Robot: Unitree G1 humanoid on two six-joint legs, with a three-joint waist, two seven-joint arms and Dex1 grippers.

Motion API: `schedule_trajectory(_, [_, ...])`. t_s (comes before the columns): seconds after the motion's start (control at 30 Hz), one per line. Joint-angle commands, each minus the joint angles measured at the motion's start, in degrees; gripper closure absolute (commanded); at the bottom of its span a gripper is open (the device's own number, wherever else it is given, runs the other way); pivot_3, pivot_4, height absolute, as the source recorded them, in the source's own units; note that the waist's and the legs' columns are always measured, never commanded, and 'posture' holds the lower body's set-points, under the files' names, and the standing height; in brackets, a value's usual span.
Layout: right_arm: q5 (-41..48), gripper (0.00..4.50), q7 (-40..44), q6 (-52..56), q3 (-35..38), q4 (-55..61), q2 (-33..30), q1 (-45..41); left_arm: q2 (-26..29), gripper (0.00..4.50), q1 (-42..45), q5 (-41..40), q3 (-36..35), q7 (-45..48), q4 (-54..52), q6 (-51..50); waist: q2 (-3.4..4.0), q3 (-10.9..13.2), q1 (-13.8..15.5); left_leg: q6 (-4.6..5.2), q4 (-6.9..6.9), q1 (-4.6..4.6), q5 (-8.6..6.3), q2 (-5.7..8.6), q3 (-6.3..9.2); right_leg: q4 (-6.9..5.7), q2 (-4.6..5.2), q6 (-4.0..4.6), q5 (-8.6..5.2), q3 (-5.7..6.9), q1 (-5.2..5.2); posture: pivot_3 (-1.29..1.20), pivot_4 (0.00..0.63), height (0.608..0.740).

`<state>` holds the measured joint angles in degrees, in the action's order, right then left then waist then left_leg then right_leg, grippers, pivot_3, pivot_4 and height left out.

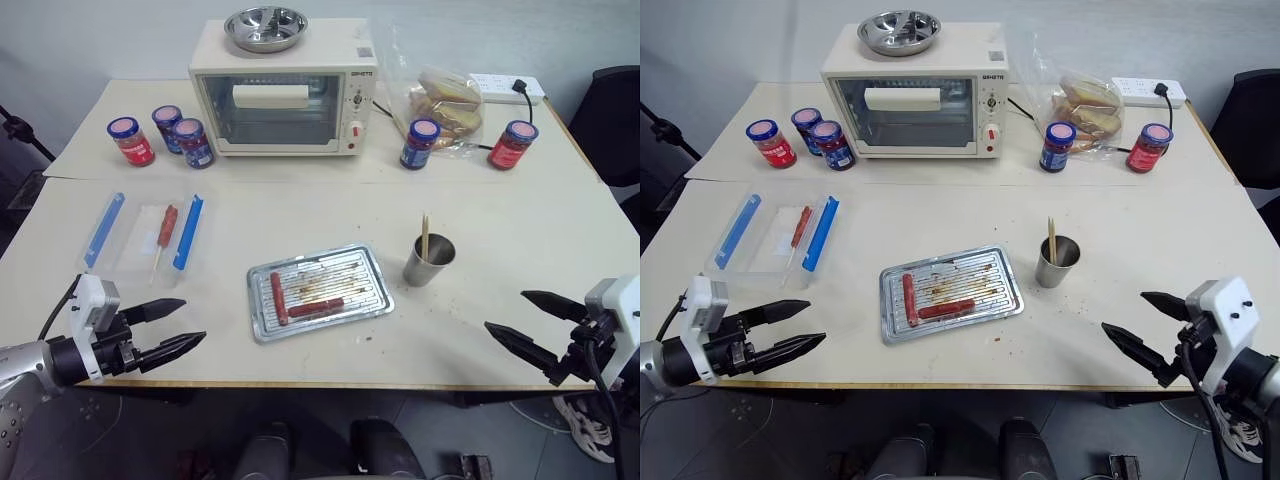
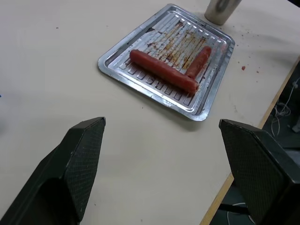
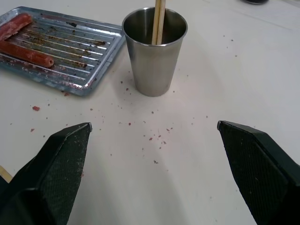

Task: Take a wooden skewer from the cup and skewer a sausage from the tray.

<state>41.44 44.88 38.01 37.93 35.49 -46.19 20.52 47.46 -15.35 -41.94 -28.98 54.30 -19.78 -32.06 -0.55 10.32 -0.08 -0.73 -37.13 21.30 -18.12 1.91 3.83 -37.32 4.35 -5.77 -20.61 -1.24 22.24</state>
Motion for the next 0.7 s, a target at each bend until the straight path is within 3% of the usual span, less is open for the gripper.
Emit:
schedule_trajectory(0.03, [-1.7,0.0,1.0,-1.8,-1.6,-0.8,-1.4,-1.4,-0.4,0.4,-1.2,1.9,-1.2,-1.0,-1.4,1.3,0.0,0.0,0.0,0.0,0.0,0.0,0.0,0.0,0.0,0.0,0.0,0.0,0.0,0.0,0.0,0.0,0.15,0.74])
schedule_trajectory(0.3, [-5.4,0.0,0.2,-2.4,-4.5,-2.3,-1.6,-3.2,-1.4,0.4,-0.4,0.5,-1.6,-4.2,-2.3,-2.0,0.0,0.0,0.0,-0.02,-0.01,-0.01,0.01,0.0,0.01,-0.01,0.0,0.0,0.0,0.01,-0.01,0.0,0.15,0.74])
schedule_trajectory(0.4, [-4.3,0.0,-0.7,-0.6,-4.2,-2.4,-1.0,-3.7,-1.4,0.04,-0.1,-0.2,-1.2,-3.1,-2.6,-2.2,0.0,0.0,0.0,-0.04,-0.01,-0.01,0.02,0.01,0.01,-0.01,0.0,0.0,0.0,0.01,-0.01,0.0,0.15,0.74])
schedule_trajectory(0.7, [2.3,0.0,-5.4,4.6,-3.3,3.7,-0.6,-8.3,-0.4,0.02,8.7,-7.2,1.6,-2.8,-4.5,-7.7,0.0,0.0,0.0,-0.07,-0.03,-0.01,0.04,0.01,0.01,-0.05,0.0,0.0,0.0,0.01,-0.01,0.0,0.15,0.74])
